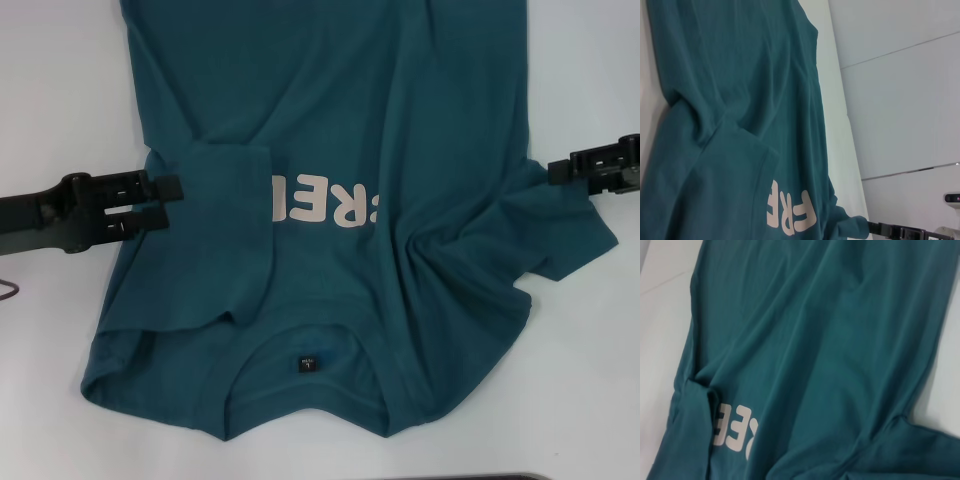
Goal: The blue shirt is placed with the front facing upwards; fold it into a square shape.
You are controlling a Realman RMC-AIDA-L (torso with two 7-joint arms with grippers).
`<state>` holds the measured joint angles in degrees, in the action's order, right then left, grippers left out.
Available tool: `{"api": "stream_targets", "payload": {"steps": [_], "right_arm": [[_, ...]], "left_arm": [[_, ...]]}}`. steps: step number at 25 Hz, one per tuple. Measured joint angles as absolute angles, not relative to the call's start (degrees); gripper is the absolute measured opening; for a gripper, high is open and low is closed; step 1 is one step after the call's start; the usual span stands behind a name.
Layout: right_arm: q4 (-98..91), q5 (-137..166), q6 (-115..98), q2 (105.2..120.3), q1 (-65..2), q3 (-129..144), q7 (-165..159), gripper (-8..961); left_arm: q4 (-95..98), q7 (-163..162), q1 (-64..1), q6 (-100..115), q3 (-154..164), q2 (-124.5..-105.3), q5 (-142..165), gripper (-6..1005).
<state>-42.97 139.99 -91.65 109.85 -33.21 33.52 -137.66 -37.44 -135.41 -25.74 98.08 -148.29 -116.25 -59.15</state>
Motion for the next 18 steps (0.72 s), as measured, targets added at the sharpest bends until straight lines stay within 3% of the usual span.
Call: {"api": "stream_targets", "payload": {"steps": [18], "right_arm": [[-43.2,143.3,-88.6,110.38,-34.8,34.7,-136.1,744]], "left_arm": [[-37.4,-135.6,-25.6,97.8,-148.2,-116.37,-59.2,687]]}}
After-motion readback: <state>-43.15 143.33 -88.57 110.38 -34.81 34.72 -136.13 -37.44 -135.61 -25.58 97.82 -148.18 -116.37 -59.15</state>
